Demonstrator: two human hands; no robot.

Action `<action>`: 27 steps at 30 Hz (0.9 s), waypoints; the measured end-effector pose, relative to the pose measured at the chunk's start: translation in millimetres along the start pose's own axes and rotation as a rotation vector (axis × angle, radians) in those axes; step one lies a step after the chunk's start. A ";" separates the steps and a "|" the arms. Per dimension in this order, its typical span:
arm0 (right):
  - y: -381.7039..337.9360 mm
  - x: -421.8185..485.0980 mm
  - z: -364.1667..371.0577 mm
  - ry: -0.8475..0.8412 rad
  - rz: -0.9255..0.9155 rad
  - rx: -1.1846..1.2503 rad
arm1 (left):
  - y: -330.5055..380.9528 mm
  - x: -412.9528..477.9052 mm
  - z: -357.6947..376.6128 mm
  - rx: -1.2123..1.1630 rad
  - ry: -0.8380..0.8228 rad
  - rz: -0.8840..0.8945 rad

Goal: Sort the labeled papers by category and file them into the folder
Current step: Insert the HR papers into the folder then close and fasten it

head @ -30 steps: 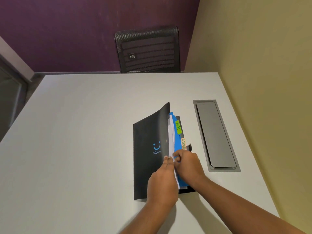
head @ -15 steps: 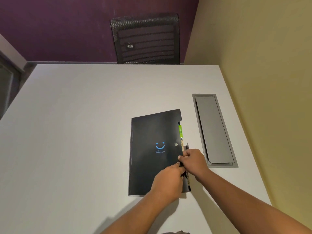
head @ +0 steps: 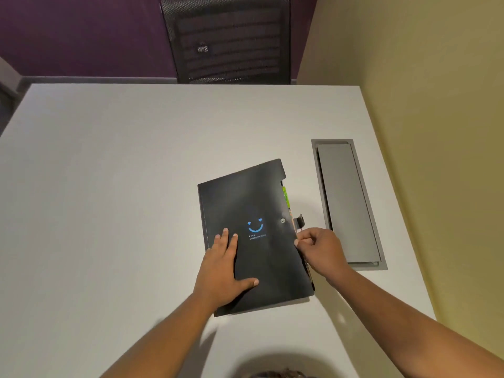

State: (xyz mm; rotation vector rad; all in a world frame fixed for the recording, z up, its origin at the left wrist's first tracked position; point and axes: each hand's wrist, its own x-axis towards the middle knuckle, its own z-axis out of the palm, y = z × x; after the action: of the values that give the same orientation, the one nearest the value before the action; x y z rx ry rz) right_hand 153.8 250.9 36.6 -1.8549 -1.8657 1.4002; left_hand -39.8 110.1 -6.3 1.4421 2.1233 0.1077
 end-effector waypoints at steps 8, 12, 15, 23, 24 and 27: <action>9.9 10.0 1.2 -0.186 -0.100 -0.204 | -2.6 19.6 10.2 -0.025 0.069 -0.006; 19.2 19.4 6.4 -0.212 -0.083 -0.250 | -8.1 27.9 18.2 0.044 0.052 -0.011; 22.7 30.3 2.5 -0.233 -0.034 -0.280 | -13.2 29.1 23.5 0.126 0.039 -0.007; 30.5 57.8 1.8 0.071 0.057 -0.216 | 2.3 36.8 32.2 0.091 0.024 -0.112; 28.4 60.6 2.2 0.116 0.034 -0.152 | 4.4 37.7 32.5 0.082 0.021 -0.118; 16.2 66.5 2.8 0.116 0.050 0.060 | 5.1 38.7 33.3 0.065 0.018 -0.121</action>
State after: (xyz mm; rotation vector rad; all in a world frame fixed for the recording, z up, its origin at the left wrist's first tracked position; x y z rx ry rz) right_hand 148.7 302.6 -8.0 -1.9227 -1.7156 1.3174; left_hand -29.3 138.1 -48.0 1.3498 2.2418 0.0054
